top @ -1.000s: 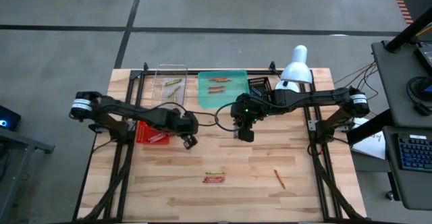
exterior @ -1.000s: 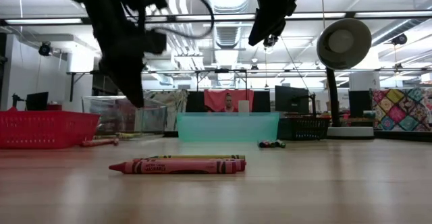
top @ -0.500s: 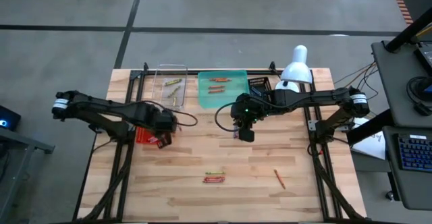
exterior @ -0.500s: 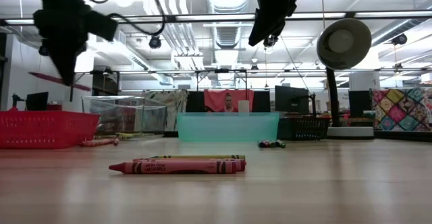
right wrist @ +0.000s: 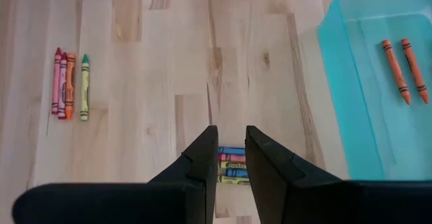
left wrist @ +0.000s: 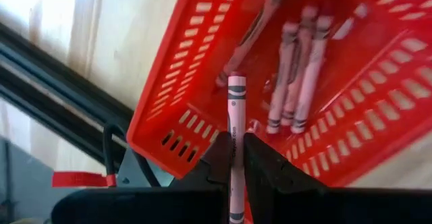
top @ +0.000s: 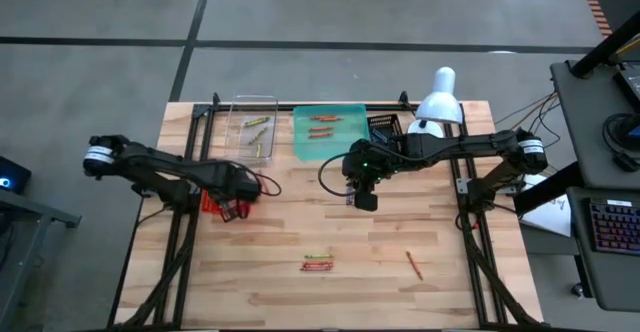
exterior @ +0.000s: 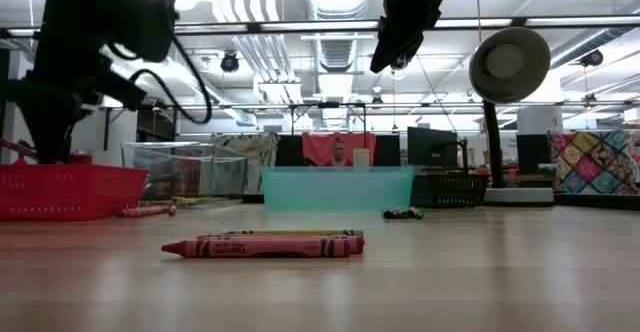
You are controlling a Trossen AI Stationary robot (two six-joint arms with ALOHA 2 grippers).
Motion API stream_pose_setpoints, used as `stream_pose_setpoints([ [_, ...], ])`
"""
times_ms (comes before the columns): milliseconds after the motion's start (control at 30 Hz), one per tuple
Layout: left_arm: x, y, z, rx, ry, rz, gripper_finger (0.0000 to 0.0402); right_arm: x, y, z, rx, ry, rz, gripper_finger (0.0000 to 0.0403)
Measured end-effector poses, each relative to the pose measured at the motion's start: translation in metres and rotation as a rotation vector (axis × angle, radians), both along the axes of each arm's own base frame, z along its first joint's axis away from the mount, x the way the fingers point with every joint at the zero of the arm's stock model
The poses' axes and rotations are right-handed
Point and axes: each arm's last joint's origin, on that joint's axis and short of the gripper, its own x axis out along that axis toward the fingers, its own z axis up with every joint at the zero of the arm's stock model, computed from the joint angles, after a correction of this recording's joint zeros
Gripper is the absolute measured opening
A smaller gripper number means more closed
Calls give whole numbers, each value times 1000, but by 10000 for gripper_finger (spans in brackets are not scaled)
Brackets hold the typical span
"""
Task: Sort crayons
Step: Put the red crayon into the red bin, then put the green crayon into the transparent bin
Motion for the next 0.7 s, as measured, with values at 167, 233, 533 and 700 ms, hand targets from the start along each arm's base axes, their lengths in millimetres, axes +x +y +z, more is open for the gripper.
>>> stream_pose_setpoints([
  [167,7,0,-12,29,60,-13,20,0,0,-1,-1,2,1,66],
  [233,9,0,-16,39,73,-18,32,0,0,-2,-1,3,2,66],
  [533,11,0,-21,45,102,-37,75,-1,0,-9,-1,14,2,66],
  [700,10,0,-13,39,61,-46,78,-2,0,-14,1,23,-1,66],
])
